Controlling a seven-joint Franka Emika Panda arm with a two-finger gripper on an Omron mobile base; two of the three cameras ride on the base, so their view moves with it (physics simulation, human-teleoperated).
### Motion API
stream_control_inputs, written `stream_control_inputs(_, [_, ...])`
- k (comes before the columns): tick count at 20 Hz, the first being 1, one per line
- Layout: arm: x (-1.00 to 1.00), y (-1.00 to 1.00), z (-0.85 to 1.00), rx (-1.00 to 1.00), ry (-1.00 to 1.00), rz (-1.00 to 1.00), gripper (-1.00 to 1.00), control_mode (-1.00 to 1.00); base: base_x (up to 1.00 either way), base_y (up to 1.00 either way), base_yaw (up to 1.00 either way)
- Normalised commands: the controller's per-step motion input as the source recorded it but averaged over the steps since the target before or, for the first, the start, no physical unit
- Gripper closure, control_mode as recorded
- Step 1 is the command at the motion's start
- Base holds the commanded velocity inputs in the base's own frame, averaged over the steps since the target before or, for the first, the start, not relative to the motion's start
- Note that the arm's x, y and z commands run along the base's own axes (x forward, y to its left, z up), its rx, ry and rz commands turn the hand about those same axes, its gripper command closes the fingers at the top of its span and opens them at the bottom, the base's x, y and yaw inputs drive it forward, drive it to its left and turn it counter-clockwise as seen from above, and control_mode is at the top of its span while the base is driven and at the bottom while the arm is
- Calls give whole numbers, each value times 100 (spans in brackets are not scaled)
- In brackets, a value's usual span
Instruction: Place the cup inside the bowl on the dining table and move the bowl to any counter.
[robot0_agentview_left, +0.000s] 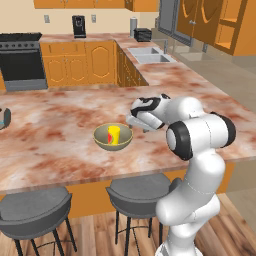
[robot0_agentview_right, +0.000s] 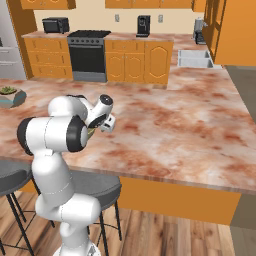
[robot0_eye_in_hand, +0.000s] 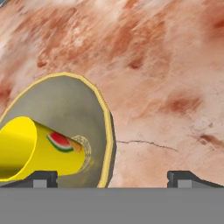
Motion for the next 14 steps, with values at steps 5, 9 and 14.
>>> stream_control_inputs(5, [0, 2, -13, 0, 0, 0, -100, -100, 0, 0, 0])
stream_control_inputs(9, [0, 5, -17, 0, 0, 0, -100, -100, 0, 0, 0])
stream_control_inputs(14, [0, 5, -13, 0, 0, 0, -100, -100, 0, 0, 0])
